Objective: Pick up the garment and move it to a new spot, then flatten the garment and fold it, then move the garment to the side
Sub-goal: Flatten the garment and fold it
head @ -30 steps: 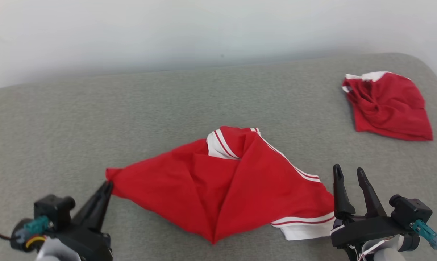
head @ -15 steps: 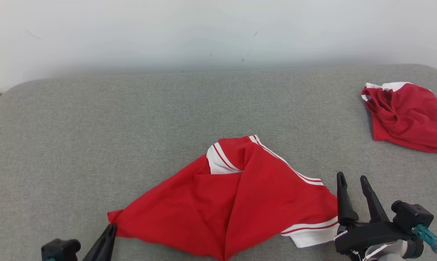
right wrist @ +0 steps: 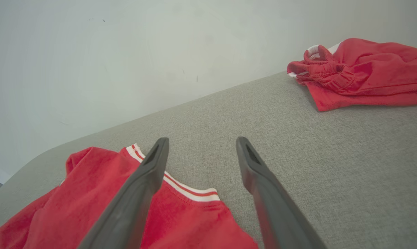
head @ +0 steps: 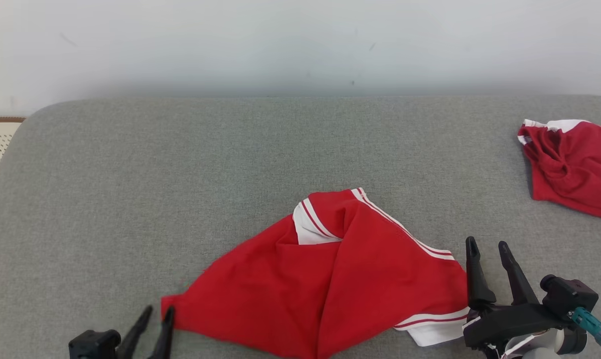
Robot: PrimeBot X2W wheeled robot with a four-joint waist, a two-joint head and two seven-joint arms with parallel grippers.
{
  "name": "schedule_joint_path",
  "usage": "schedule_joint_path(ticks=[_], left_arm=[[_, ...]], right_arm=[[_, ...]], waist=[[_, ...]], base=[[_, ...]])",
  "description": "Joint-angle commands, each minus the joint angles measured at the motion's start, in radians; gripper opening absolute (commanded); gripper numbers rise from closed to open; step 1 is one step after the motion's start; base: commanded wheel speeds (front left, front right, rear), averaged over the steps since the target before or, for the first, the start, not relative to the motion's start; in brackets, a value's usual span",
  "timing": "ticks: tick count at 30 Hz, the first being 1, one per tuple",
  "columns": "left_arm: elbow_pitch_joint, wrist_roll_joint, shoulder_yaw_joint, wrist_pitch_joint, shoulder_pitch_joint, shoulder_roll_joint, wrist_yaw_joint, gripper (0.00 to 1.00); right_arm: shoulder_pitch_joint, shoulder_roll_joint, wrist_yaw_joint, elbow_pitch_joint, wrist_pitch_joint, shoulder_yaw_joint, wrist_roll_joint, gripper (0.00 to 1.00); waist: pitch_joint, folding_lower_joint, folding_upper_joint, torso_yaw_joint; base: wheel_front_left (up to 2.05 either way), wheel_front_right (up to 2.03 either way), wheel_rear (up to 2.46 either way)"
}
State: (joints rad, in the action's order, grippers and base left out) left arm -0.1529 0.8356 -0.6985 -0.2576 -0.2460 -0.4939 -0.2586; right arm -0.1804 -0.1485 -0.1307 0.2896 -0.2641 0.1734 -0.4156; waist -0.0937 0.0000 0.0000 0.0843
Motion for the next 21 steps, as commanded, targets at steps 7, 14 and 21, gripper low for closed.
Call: schedule_joint_path(ticks=[7,14,21], left_arm=[[0.036,-0.094,0.078,-0.008,0.032,0.024,0.015,1.00],[-0.013,-0.107,0.058,-0.005,0.027,0.036,0.063,1.00],[-0.064,-0.118,0.049,-0.005,-0.008,0.066,0.088,1.00]], right_arm=[[-0.005,-0.013,0.000,0.001,-0.002,0.002,-0.004,1.00],[-0.015,-0.011,0.000,0.008,-0.002,0.023,-0.011,1.00],[-0.016,-0.021,0.000,0.013,-0.002,0.025,-0.017,1.00]], waist=[[-0.006,0.0000,0.0000,0.011],[-0.007,0.0000,0.0000,-0.009],[-0.016,0.0000,0.0000,-0.029]], base=[[0.00,0.00,0.00],[0.00,0.00,0.00],[0.00,0.00,0.00]])
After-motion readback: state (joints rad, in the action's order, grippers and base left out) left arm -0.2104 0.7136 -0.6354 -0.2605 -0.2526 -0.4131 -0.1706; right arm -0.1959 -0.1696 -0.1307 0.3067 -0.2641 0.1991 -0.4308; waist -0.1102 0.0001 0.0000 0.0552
